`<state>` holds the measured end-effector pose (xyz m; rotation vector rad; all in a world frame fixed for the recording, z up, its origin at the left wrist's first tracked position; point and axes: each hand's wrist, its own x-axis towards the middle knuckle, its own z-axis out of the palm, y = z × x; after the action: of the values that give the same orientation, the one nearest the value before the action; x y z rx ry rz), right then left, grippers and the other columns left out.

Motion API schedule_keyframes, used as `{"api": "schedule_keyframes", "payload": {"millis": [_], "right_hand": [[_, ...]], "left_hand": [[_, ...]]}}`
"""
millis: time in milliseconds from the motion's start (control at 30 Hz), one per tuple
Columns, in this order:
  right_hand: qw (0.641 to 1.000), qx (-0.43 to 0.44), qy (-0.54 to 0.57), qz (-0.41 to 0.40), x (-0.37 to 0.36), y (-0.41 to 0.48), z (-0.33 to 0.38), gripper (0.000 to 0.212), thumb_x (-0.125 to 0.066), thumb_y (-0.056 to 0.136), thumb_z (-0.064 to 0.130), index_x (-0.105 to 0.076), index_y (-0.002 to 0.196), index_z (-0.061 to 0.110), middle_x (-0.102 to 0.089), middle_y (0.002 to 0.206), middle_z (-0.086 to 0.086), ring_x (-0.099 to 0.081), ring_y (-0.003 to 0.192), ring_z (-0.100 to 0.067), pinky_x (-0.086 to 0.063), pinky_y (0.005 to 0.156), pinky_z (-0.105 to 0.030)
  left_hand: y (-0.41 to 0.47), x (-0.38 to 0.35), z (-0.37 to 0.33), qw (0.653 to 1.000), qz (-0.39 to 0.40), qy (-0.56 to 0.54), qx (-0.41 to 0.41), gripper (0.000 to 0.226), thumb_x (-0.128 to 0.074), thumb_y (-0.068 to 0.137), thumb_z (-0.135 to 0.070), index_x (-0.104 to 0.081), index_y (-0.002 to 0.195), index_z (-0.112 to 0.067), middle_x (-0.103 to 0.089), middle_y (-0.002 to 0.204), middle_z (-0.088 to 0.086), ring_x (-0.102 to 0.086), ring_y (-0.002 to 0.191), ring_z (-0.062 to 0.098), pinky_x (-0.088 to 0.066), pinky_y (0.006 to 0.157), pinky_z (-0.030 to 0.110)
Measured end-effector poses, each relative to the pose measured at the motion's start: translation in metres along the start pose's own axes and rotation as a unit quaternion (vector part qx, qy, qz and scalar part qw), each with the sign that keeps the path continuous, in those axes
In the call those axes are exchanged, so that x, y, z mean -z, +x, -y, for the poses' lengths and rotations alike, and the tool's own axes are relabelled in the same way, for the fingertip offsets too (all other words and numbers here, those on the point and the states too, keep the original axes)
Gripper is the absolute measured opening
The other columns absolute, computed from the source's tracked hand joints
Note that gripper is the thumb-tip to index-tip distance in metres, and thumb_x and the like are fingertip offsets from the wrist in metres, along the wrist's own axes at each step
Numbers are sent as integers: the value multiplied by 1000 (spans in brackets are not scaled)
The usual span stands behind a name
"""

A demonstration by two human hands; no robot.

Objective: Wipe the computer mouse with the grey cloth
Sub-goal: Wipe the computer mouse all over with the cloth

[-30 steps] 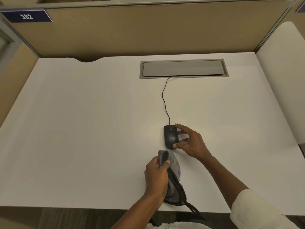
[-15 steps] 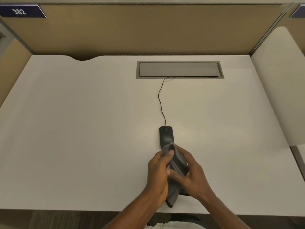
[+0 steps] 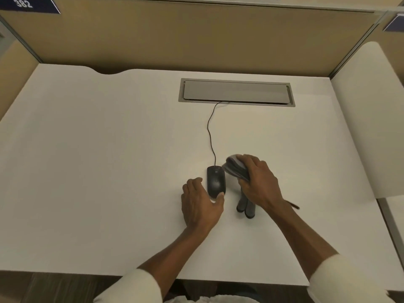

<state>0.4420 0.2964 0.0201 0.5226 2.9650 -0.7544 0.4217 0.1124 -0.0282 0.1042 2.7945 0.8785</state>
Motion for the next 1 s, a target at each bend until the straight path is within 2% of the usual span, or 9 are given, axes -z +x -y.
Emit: {"api": "schedule_keyframes", "payload": {"millis": [133,233,433,567,767,900,1000], "right_hand": [[997,42,-58,28,-10,31,9,61,-66,89,19,-46,147,26,-56,145,2,-54,118,-26,-54,75,-38],[993,60,-86,44,-20,40,10,58,-61,90,22,-48,147,28,-54,147,1,-50,122,-28,-48,71,-36],[986,61,-127,85,-33,27,15,60,-58,92,21,-46,150,25,-49,150,-7,-44,127,-31,-50,88,-42],[990,29,-113,80,-36,1,18,62,-57,88,22,-46,150,24,-48,147,-11,-45,126,-33,-52,84,-40],[987,44,-142,67,-38,5,23,56,-52,92,23,-49,147,25,-46,147,-16,-45,127,-36,-52,82,-40],[988,28,-137,72,-36,38,28,50,-50,94,19,-53,143,25,-49,136,-14,-45,122,-34,-48,81,-38],[990,17,-120,77,-37,42,30,49,-50,94,19,-54,143,24,-49,130,-13,-46,118,-32,-49,80,-38]], "left_hand": [[10,-17,-12,999,-8,37,21,91,-79,71,-73,-53,134,-13,-59,129,5,-58,121,26,-52,100,39],[14,-25,-15,998,-15,57,34,89,-76,71,-79,-56,129,-14,-60,125,4,-59,115,24,-51,98,37],[12,-35,-11,998,-36,23,41,65,-76,79,-68,-59,115,-16,-61,114,2,-60,104,22,-52,92,37],[9,-36,-11,998,-38,28,37,58,-76,80,-59,-58,113,-15,-60,115,3,-61,105,25,-52,93,39],[8,-37,-11,998,-34,32,32,49,-76,81,-48,-57,111,-15,-61,113,3,-61,104,26,-52,91,39],[9,-35,-12,998,-37,27,31,56,-77,81,-59,-59,112,-15,-61,110,1,-61,100,22,-53,89,38],[9,-35,-13,998,-40,20,32,58,-78,81,-59,-59,114,-15,-62,111,2,-62,101,22,-53,90,37]]}}
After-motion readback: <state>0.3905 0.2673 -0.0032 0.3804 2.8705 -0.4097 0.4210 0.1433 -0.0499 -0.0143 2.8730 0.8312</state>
